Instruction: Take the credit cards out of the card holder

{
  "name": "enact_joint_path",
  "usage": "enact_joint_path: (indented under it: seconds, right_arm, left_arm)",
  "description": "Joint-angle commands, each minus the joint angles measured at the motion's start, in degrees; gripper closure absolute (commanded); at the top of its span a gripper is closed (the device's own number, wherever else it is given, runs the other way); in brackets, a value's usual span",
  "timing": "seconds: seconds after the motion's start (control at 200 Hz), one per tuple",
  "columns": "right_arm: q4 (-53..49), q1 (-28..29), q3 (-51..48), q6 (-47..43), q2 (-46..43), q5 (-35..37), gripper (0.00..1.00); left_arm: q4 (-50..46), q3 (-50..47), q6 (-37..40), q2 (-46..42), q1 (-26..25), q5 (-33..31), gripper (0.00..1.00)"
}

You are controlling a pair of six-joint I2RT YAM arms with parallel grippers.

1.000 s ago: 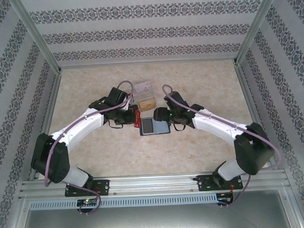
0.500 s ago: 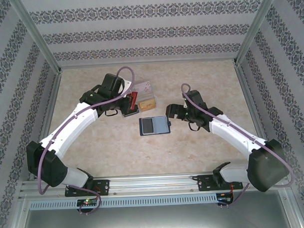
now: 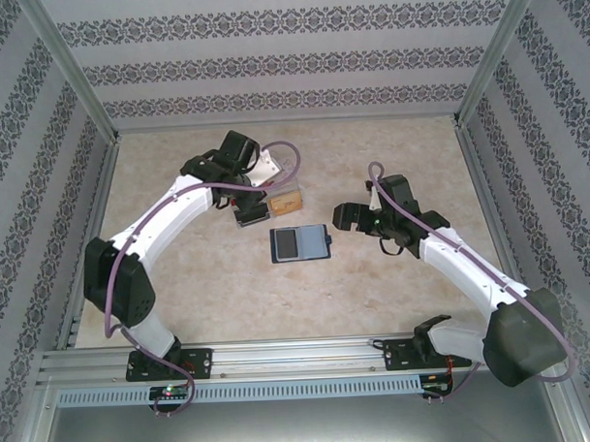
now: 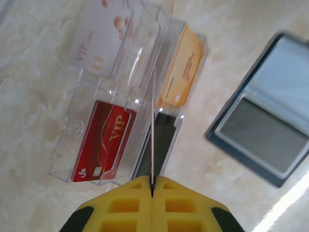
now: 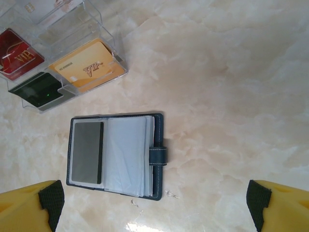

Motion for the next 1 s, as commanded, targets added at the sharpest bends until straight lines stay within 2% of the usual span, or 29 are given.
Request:
enact_joint_path:
  seconds: [0.0,0.315,0.595,0.819,0.999]
  right_arm:
    - [-0.8,-0.8,-0.7,-1.5,0.1,-2.3,0.02]
    - [-0.4,-1.7,0.7,0.4,4.9,-3.0,0.02]
    - [-1.2,-1.7,4.0,3.8,8.2,-3.2,0.02]
    - [-0.2,-1.6,5.6,6.6,9.9,-3.9,0.02]
    - [0.5,-1.2,6.6,7.5,11.0,-3.6,0.02]
  left_arm:
    - [-5.6,3.9,7.9,3.6,0.4,-6.4,1.00]
    - [-12.4,15.4,15.5,13.7,0.9,-13.8,1.00]
    - [-14.6,20.0,18.0,17.7,4.1,-10.5,1.00]
    - [-16.7,19.8,16.6,18.0,4.3,-8.7,1.00]
    - [-17.6,21.9,18.8,19.0,4.7,-7.0,1.00]
